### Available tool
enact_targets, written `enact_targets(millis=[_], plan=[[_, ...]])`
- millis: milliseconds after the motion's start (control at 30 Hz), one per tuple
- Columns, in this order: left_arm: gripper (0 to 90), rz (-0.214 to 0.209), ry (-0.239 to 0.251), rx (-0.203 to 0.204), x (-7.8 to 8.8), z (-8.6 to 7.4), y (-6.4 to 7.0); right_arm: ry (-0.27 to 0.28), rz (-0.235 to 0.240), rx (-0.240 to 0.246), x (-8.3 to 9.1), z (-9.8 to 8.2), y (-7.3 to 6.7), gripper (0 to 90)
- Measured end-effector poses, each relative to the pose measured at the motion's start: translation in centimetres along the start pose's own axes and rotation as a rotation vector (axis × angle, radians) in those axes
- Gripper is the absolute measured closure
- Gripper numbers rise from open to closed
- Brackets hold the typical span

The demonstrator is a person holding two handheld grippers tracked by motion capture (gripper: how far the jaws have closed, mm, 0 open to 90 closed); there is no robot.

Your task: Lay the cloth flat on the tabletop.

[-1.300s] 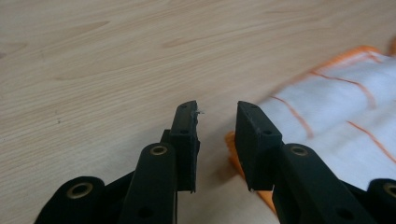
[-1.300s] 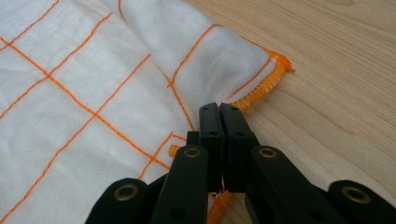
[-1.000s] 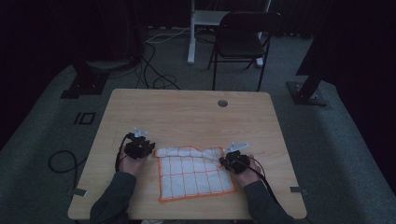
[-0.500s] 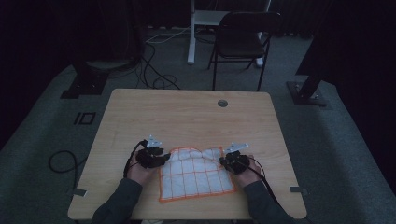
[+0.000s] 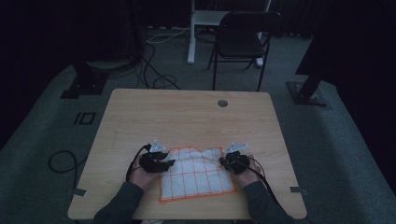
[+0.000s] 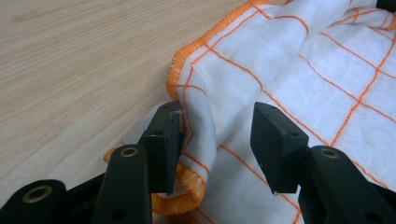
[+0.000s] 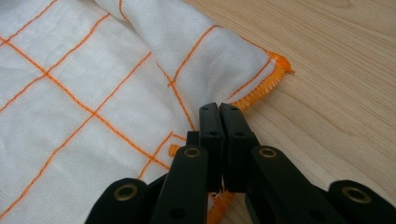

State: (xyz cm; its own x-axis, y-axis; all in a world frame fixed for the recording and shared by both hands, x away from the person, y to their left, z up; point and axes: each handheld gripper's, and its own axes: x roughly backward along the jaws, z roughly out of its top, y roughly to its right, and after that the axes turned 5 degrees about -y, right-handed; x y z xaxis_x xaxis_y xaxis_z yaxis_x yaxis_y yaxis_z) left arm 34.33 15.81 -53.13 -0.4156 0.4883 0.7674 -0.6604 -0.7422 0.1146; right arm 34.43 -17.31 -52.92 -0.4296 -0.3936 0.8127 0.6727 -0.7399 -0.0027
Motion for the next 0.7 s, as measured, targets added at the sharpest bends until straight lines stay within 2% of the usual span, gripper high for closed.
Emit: enact_targets(millis=[33,133,233,367,533,633,667,700], plan=[[55.8,0.007,0.003,0.000,0.2,0.0,0.1,0.001,0.000,0.001,0.0,0.0,0.0,88.9],[68.8,0.049,0.010,-0.002,0.6,0.0,0.0,0.001,0.000,0.001,0.0,0.0,0.0,88.9],[76.1,0.099,0.033,0.018,1.3,0.2,-0.6,0.001,-0.001,0.000,0.0,0.0,0.0,88.9],[77.3,0.155,0.076,0.068,2.3,0.2,-1.6,0.002,0.000,-0.001,0.0,0.0,0.0,88.9],[77.3,0.169,0.076,0.084,2.4,-0.1,-1.7,0.003,0.000,-0.002,0.0,0.0,0.0,88.9],[76.4,0.161,0.092,0.128,2.5,-0.3,-2.1,0.004,0.000,-0.002,0.0,0.0,0.0,88.9],[75.1,0.170,0.093,0.138,2.6,-0.4,-2.2,0.004,0.001,-0.002,0.0,-0.1,0.0,88.9],[75.1,0.199,0.090,0.148,2.7,-0.4,-2.4,0.004,0.000,-0.002,0.0,-0.1,0.0,88.8]])
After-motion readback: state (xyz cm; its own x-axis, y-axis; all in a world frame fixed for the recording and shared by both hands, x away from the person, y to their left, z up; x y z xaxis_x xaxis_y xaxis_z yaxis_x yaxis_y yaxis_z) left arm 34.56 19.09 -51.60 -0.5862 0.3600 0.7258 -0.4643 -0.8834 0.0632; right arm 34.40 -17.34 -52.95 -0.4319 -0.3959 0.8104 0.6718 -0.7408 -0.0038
